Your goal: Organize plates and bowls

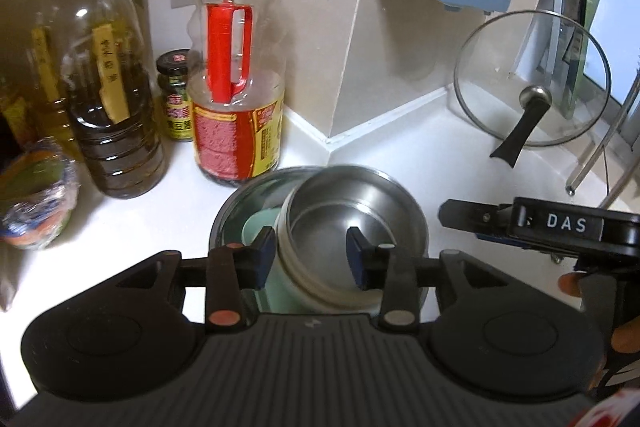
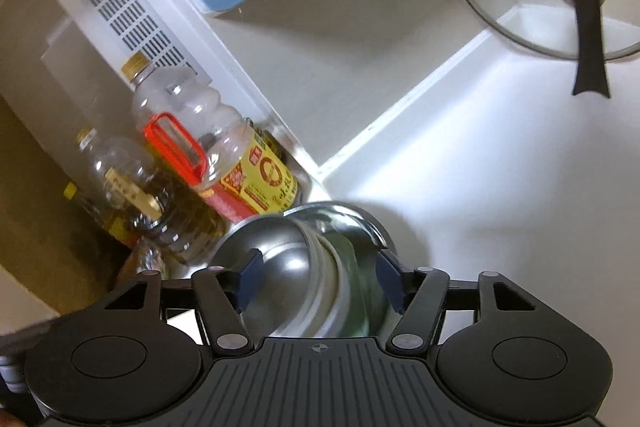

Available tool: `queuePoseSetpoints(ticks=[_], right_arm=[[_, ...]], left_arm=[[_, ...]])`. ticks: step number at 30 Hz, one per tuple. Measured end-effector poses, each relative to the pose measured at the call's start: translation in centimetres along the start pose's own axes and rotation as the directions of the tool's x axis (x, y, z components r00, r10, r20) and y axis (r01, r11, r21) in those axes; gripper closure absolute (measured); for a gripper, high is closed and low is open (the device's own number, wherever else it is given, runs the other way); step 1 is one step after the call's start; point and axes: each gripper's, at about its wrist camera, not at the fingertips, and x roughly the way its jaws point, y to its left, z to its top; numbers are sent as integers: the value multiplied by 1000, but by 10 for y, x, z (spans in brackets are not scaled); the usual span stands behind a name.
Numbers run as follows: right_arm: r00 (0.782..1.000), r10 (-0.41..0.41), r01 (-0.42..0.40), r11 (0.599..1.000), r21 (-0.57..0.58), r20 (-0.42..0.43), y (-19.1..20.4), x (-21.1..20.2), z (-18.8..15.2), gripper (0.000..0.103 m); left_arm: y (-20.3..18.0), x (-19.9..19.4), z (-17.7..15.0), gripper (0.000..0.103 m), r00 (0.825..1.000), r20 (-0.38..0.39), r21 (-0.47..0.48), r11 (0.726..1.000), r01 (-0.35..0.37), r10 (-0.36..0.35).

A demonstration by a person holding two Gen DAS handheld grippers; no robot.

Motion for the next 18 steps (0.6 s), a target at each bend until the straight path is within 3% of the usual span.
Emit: queuePoseSetpoints(ticks=[10, 14, 18], right_arm=[[999, -38, 32, 988, -151, -32, 10, -39, -62, 37], [997, -67, 57, 980, -193, -46, 15, -52, -87, 37], [996, -74, 63, 982, -177, -52, 17, -65, -108, 37]], left_arm=[[-16, -42, -55, 65, 997, -6, 32, 997, -76, 77], [-21, -56, -78, 51, 993, 12, 83, 989, -121, 120], [-23, -67, -98, 50, 991, 18, 116, 984, -133, 132]])
